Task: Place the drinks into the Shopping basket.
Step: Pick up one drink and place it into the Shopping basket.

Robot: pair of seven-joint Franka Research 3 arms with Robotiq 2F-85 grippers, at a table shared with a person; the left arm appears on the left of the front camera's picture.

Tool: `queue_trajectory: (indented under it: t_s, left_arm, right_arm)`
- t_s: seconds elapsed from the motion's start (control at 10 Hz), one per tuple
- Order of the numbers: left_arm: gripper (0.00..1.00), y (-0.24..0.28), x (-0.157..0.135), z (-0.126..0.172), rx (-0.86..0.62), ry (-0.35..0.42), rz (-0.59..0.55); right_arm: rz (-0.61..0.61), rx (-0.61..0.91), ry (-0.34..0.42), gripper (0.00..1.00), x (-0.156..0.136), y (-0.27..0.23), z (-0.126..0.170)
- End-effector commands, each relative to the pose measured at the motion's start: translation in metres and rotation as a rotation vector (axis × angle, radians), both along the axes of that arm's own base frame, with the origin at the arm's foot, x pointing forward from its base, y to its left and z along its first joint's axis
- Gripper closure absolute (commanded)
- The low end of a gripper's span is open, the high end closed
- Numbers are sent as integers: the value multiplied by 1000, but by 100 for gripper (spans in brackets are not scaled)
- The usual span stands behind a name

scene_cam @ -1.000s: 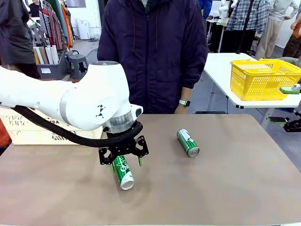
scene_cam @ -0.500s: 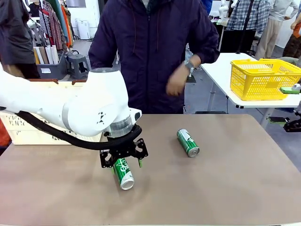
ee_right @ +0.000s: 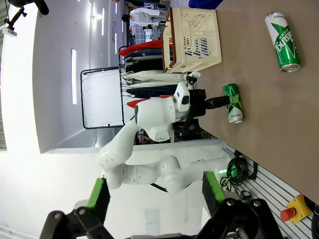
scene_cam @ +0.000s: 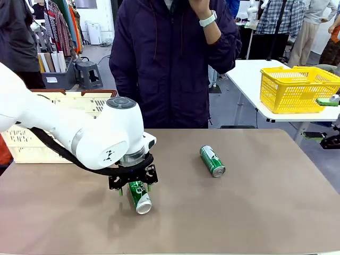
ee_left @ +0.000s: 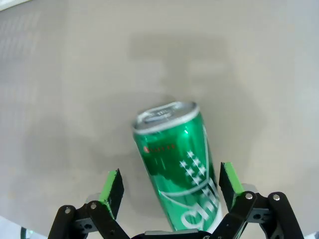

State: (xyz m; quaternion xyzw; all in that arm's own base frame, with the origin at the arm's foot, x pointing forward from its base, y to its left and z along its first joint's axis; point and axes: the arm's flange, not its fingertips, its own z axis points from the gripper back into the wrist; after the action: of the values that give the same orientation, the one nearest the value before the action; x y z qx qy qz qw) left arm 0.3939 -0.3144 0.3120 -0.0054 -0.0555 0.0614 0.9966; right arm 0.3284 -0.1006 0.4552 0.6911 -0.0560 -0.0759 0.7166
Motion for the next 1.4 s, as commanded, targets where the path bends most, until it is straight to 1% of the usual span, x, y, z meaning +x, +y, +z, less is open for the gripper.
queue_trajectory:
  t_s: [0.0,0.3,0.4,0.5,0.6,0.7,1.0,1.3]
  left_arm:
    - [0,-6,5,-7,-3,-38,32]
    - [0,-7,12,-14,-12,-27,40]
    - [0,-8,12,-16,-28,-7,45]
    - [2,-7,12,-15,-40,-13,54]
    - [62,-6,12,-13,-41,-18,64]
    - [100,-7,12,-13,-49,-23,61]
    - [100,-7,10,-14,-48,-25,56]
    - [100,-3,10,-5,-66,-29,53]
  right_arm:
    - [2,7,19,0,0,-2,6]
    - [2,7,19,0,0,-2,6]
    - [2,7,19,0,0,-2,6]
    - [2,7,19,0,0,-2,6]
    - [2,7,19,0,0,-2,6]
    - [2,7,19,0,0,-2,6]
    - [2,7,19,0,0,-2,6]
    - [2,7,19,0,0,-2,6]
